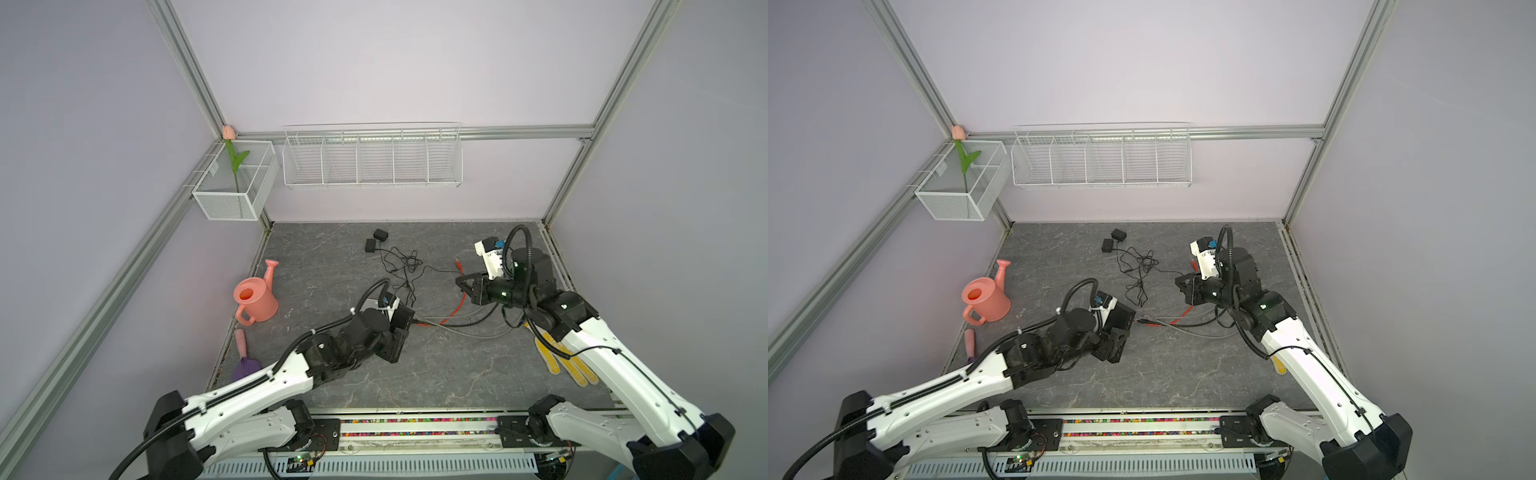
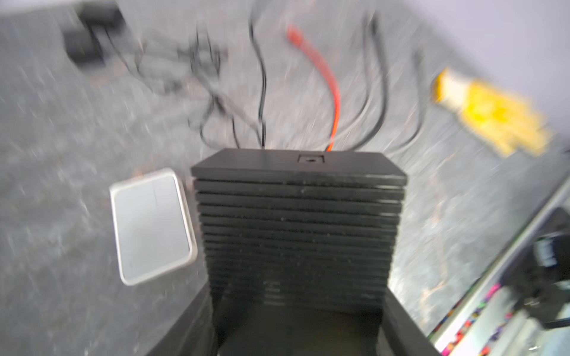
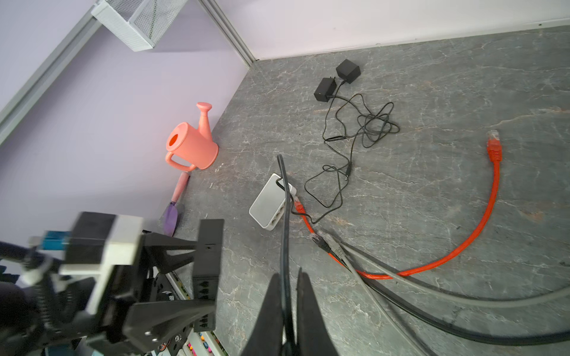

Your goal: Insert the plug into the switch port

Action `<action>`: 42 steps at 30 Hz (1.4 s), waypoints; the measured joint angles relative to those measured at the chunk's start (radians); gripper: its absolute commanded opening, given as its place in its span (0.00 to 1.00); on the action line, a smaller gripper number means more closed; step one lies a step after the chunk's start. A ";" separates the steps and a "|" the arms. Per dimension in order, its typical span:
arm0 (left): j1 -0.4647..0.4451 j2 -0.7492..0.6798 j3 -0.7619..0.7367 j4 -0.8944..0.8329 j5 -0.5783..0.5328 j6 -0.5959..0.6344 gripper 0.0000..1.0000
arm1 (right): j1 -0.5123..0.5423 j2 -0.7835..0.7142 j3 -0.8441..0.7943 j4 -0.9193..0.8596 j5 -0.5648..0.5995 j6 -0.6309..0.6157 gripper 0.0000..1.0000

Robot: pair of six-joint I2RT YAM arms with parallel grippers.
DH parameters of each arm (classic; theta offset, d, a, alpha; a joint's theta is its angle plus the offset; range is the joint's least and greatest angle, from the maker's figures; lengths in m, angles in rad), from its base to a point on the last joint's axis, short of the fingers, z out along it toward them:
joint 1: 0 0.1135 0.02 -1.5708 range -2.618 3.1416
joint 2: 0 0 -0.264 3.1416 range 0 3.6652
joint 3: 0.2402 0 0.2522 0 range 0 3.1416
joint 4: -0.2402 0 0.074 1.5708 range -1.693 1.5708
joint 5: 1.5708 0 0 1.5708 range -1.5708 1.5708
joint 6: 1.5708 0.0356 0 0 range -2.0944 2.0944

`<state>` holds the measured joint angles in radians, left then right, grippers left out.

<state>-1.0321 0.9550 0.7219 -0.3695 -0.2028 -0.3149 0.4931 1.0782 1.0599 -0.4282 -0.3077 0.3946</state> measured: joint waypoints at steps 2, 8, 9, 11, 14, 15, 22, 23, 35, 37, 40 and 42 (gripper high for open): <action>0.005 -0.074 -0.046 0.069 -0.003 0.035 0.00 | 0.029 0.000 0.010 0.001 -0.004 0.001 0.07; 0.012 -0.153 -0.164 0.190 0.014 0.124 0.00 | 0.156 0.010 0.091 -0.008 0.015 -0.021 0.07; 0.013 -0.158 -0.175 0.208 0.019 0.131 0.00 | 0.164 0.013 0.103 -0.008 0.017 -0.024 0.07; 0.016 -0.171 -0.209 0.266 0.029 0.142 0.00 | 0.174 0.022 0.121 -0.006 0.023 -0.029 0.06; 0.022 -0.176 -0.266 0.359 0.043 0.143 0.00 | 0.188 0.037 0.126 0.001 0.030 -0.029 0.07; 0.023 -0.174 -0.284 0.388 0.044 0.141 0.00 | 0.195 0.043 0.126 0.001 0.031 -0.030 0.06; 0.024 -0.141 -0.436 0.650 0.043 0.151 0.00 | 0.222 0.061 0.113 0.055 0.038 -0.033 0.07; 0.024 -0.141 -0.465 0.704 0.043 0.161 0.00 | 0.223 0.060 0.103 0.080 0.037 -0.032 0.06; 0.024 0.018 -0.601 1.157 0.070 0.350 0.00 | 0.298 0.141 -0.048 0.488 -0.007 -0.022 0.06; 0.024 0.040 -0.602 1.199 0.073 0.372 0.00 | 0.320 0.167 -0.048 0.522 -0.007 -0.032 0.07; 0.024 0.050 -0.602 1.253 0.072 0.401 0.00 | 0.361 0.185 -0.048 0.534 0.014 -0.060 0.06; 0.024 0.043 -0.602 1.271 0.072 0.411 0.00 | 0.386 0.185 -0.048 0.539 0.034 -0.079 0.06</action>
<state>-1.0080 0.9977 0.1196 0.9012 -0.1303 0.0963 0.8795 1.2636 1.0119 0.1108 -0.2733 0.3161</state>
